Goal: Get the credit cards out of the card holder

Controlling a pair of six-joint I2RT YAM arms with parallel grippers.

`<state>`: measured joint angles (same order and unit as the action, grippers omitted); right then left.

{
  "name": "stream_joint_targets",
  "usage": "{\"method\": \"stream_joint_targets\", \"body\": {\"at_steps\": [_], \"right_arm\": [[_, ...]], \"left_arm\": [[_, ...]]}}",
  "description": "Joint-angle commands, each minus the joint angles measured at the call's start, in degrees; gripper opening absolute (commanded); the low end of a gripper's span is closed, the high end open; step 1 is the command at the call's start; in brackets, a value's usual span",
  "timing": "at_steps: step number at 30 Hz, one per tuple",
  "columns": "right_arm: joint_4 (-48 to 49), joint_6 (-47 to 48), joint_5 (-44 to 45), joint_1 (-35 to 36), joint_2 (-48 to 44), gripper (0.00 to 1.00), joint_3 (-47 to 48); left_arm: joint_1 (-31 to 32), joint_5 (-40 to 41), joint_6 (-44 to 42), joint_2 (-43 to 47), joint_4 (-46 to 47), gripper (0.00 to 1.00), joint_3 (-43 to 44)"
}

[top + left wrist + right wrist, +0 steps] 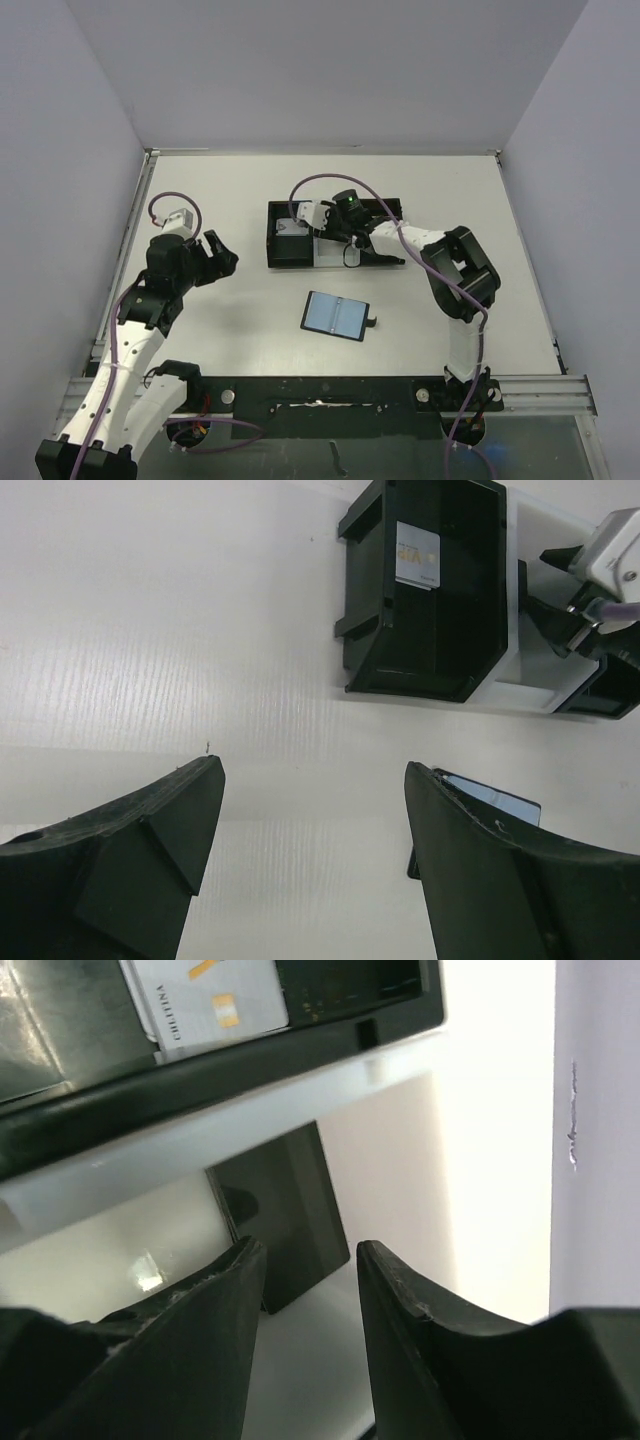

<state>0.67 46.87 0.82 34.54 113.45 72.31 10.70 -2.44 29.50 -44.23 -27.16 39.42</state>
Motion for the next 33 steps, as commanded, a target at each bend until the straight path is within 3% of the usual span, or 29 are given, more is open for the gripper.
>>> {"method": "stream_joint_targets", "body": {"at_steps": [1,8,13,20,27,29,33], "right_arm": [[1.8,-3.5,-3.1,-1.0,-5.4,0.43,1.0],[9.2,-15.3,-9.8,-1.8,-12.1,0.46,-2.1],[20.2,-31.7,-10.4,-1.8,-24.5,0.54,-12.9],[12.7,-60.8,-8.0,-5.4,-42.8,0.64,-24.3],[9.4,-81.3,-16.9,-10.2,-59.1,0.97,-37.7],[10.5,-86.9,-18.6,-10.2,-61.4,0.95,-42.0],[6.8,-96.5,-19.6,-7.9,-60.9,0.81,-45.9]], "left_arm": [[-0.4,-1.3,-0.8,-0.1,2.8,0.72,0.1],[-0.4,-3.5,-1.5,-1.1,3.2,0.72,0.0],[-0.5,-8.1,-1.8,-1.1,4.3,0.73,-0.7],[-1.1,-11.4,-1.6,-0.6,5.5,0.73,-1.4],[-2.0,-22.2,0.1,-2.7,12.0,0.73,-4.7],[-1.9,-26.7,4.0,-4.4,17.3,0.72,-6.9],[0.1,-34.7,12.4,-11.3,27.7,0.66,-10.1]]}}
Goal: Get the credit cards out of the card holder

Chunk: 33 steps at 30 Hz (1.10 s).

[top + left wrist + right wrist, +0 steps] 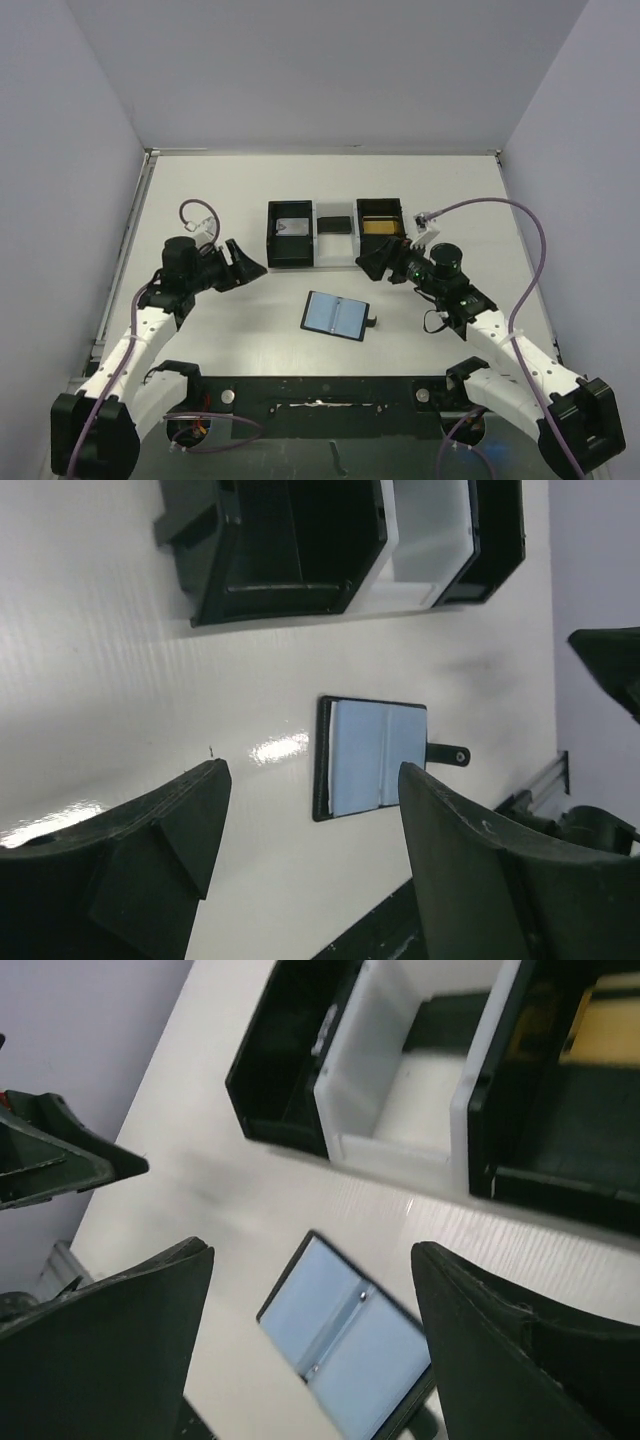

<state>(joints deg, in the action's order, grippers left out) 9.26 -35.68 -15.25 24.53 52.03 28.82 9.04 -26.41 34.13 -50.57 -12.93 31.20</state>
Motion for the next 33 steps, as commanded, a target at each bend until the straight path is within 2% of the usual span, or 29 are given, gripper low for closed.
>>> {"method": "stream_joint_targets", "body": {"at_steps": [1,5,7,9,16,25,29,33], "right_arm": [[-3.0,-14.4,-3.0,3.9,1.0,0.79,-2.6],[-10.6,-15.8,12.3,14.9,2.1,0.69,-1.7],[-18.2,-17.9,22.3,19.7,3.7,0.63,0.8],[-23.7,-19.2,27.9,23.3,5.5,0.62,2.6],[-25.2,-24.3,29.1,26.8,11.5,0.61,2.7],[-19.8,-21.9,26.0,26.9,14.3,0.58,4.1],[-23.0,-24.5,29.0,26.9,16.2,0.61,5.1],[-18.4,-21.1,25.0,26.9,17.1,0.59,4.8]], "left_arm": [[2.8,-10.0,8.4,-6.3,14.9,0.66,-2.1],[12.7,-2.9,7.7,-10.4,16.1,0.66,-0.8],[15.2,-1.6,8.1,-13.1,18.4,0.66,-1.0],[16.5,-0.9,8.3,-16.2,19.5,0.65,-0.7],[21.9,-2.2,8.5,-23.6,26.3,0.62,-0.4],[25.3,-1.8,8.2,-29.9,27.3,0.46,0.2],[26.3,-1.3,8.5,-31.8,28.0,0.44,0.4],[27.3,-0.9,8.7,-33.6,29.1,0.4,0.5]]}}
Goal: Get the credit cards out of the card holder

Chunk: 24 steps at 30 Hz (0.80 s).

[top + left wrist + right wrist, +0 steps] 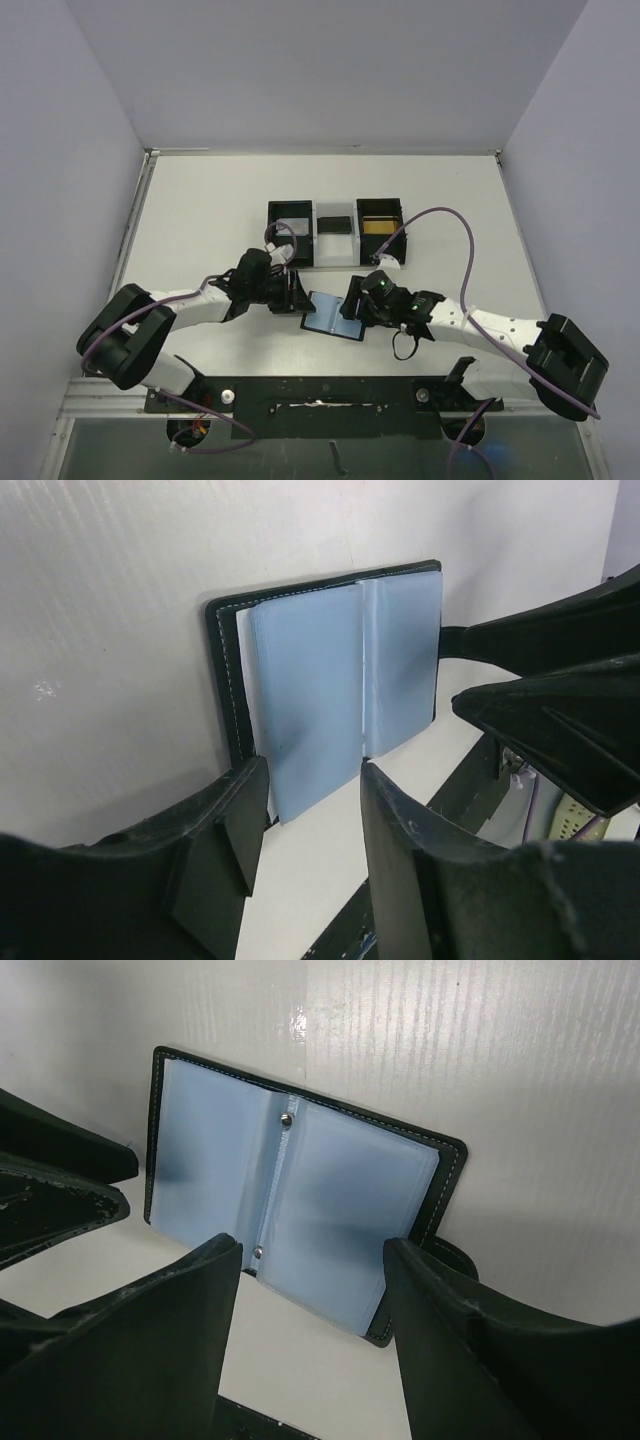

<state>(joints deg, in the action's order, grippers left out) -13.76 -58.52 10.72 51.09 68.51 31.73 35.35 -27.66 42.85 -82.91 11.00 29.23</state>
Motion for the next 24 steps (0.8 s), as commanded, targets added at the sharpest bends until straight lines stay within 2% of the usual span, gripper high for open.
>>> {"method": "stream_joint_targets", "body": {"at_steps": [1,4,7,11,14,18,24], "right_arm": [[6.2,2.7,-2.4,0.3,1.4,0.58,2.0],[7.8,3.5,-3.3,0.3,4.4,0.58,3.2],[8.3,3.6,-3.4,-0.1,7.9,0.57,4.2],[9.9,3.5,-4.6,-0.3,11.0,0.55,4.8],[11.5,3.5,-5.6,-0.3,12.4,0.54,4.4],[12.4,3.5,-6.3,-0.6,13.5,0.5,4.0],[13.7,2.9,-7.6,-1.6,12.6,0.46,2.0]], "left_arm": [[1.3,0.1,0.2,-1.8,5.8,0.39,2.3],[1.6,1.4,1.2,-3.5,6.5,0.31,2.4],[1.7,4.8,2.1,-4.1,6.2,0.3,2.2],[2.3,3.9,2.1,-5.9,6.6,0.27,2.9],[3.2,2.0,3.5,-6.6,10.3,0.25,2.2],[4.4,-0.7,5.5,-8.3,15.2,0.19,2.5],[5.9,0.0,6.4,-9.7,16.3,0.11,3.4]]}}
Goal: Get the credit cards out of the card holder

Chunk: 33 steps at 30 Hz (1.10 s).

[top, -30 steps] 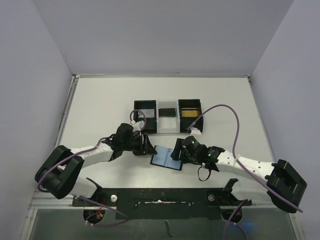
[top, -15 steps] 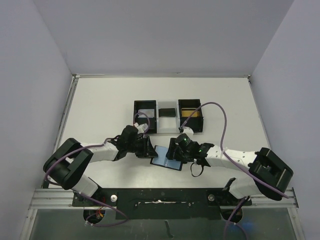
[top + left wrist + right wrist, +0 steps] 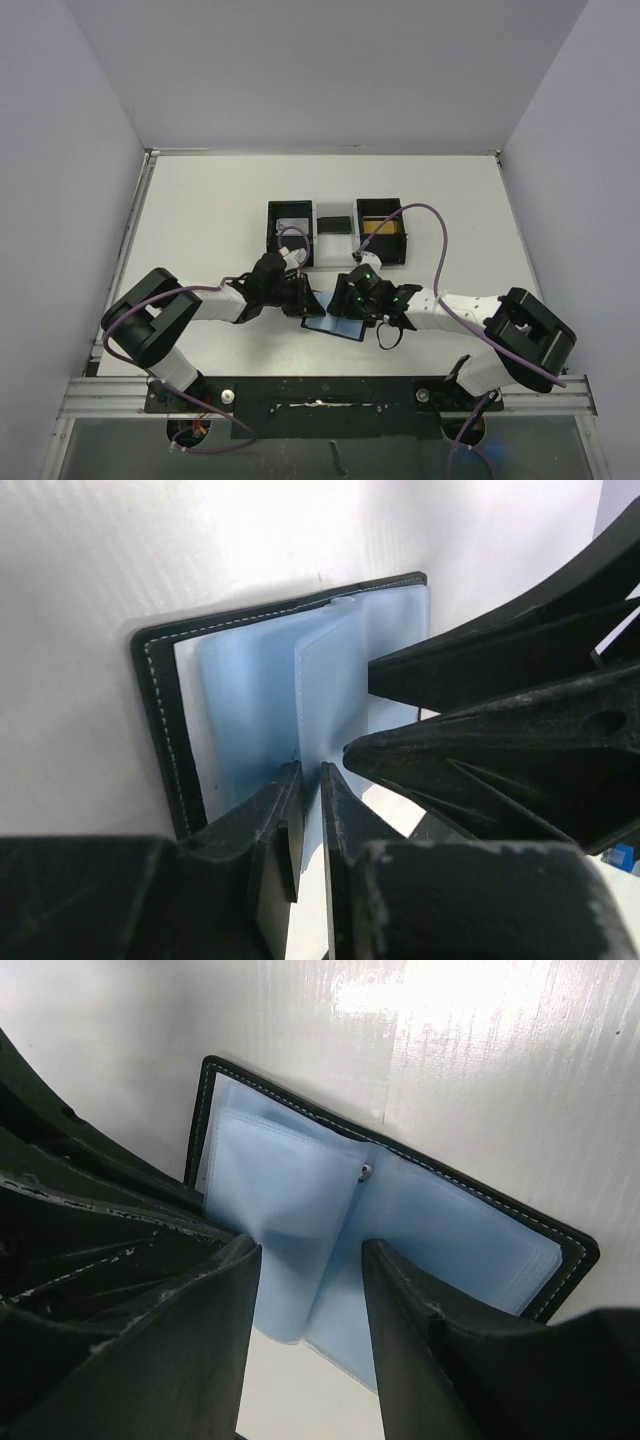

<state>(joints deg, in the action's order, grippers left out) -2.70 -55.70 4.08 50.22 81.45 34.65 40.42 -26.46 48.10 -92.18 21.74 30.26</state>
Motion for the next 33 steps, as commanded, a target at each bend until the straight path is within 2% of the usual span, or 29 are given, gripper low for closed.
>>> {"method": "stream_joint_targets", "body": {"at_steps": [1,5,8,10,12,14,18,23,33], "right_arm": [[2.9,0.0,-1.1,-1.0,-0.8,0.44,-1.3],[5.1,0.1,-3.8,-3.0,-2.1,0.34,-2.7],[7.0,0.2,-6.0,-4.8,-3.4,0.31,-4.2],[6.7,0.3,-6.9,-5.9,-4.3,0.29,-4.6],[4.9,1.3,-7.2,-6.3,-5.2,0.34,-3.7],[2.5,1.8,-6.0,-6.2,-6.7,0.39,-2.8],[-1.0,2.0,-3.9,-6.1,-10.1,0.44,-2.6],[-8.9,0.1,1.0,-6.0,-12.2,0.5,-2.2],[-9.4,-2.5,1.6,-6.0,-12.7,0.52,-4.8]], "left_arm": [[0.9,-1.1,1.3,-0.4,5.6,0.09,2.3],[1.0,-1.1,1.5,0.6,5.4,0.03,2.3],[1.1,-0.7,0.7,2.3,3.7,0.03,2.6],[1.1,1.5,-0.4,3.8,0.3,0.1,3.4],[1.1,5.4,-2.4,5.1,-5.7,0.21,4.7],[1.0,8.9,-4.0,6.3,-10.5,0.28,5.5],[1.0,10.5,-5.6,7.0,-12.8,0.4,5.2],[1.1,10.8,-6.6,5.5,-14.5,0.42,6.2],[1.6,9.1,-6.9,3.8,-13.2,0.41,6.0]]}}
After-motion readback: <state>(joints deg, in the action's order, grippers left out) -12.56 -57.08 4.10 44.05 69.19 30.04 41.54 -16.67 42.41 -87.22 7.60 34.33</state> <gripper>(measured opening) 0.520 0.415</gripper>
